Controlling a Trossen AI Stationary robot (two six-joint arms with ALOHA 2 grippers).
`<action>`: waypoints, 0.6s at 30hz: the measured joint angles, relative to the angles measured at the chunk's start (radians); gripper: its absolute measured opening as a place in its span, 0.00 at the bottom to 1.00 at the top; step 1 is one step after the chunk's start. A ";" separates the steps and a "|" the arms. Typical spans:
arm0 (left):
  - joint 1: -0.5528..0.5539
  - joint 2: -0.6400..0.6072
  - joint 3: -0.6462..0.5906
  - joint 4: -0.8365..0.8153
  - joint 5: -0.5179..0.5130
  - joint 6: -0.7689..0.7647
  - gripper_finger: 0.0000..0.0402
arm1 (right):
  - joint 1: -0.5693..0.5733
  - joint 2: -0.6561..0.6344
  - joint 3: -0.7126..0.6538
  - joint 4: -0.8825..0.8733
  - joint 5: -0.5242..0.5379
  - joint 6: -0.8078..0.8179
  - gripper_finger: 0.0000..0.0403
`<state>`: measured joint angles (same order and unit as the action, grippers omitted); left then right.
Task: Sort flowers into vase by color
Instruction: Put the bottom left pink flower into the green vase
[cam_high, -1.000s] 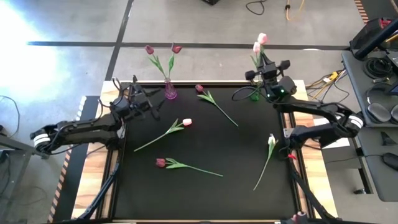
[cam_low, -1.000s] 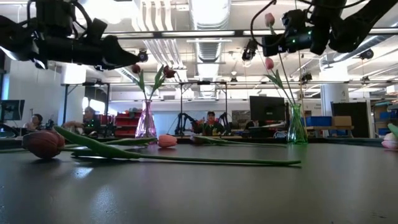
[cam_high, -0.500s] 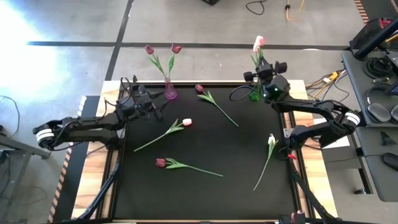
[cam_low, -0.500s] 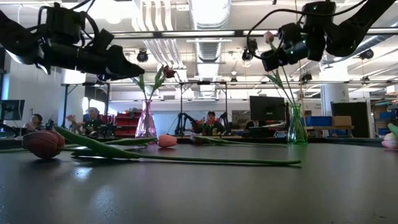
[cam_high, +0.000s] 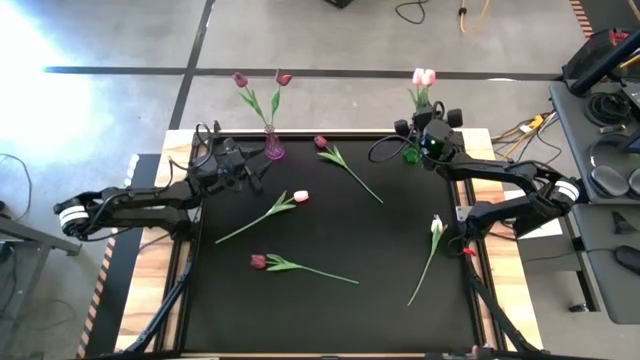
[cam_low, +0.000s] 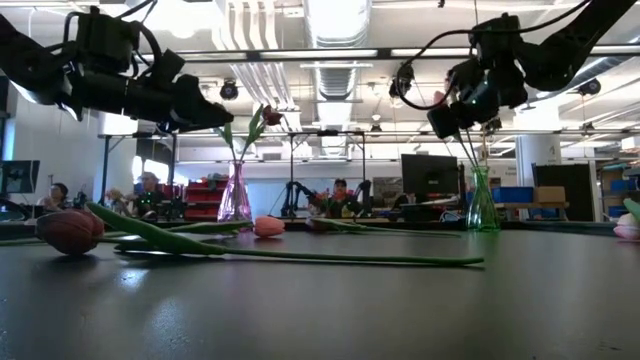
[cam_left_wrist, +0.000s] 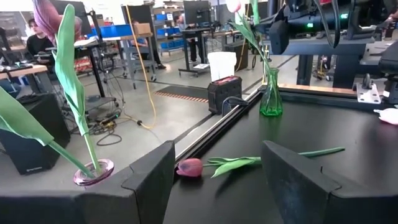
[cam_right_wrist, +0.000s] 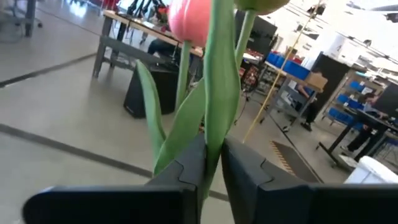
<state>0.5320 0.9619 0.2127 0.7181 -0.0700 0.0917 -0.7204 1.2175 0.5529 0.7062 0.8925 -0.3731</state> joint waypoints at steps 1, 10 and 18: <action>0.000 0.000 0.000 0.000 0.000 0.000 0.56 | 0.000 0.000 0.000 -0.001 0.000 0.007 0.14; 0.000 0.000 0.000 0.000 0.000 -0.005 0.56 | 0.039 -0.004 0.023 -0.063 0.002 0.024 0.37; 0.000 0.000 -0.004 -0.001 0.001 -0.005 0.56 | 0.074 -0.040 0.077 -0.235 0.028 0.039 0.48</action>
<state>0.5320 0.9619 0.2089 0.7170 -0.0689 0.0868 -0.6469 1.1774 0.6295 0.4709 0.9206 -0.3338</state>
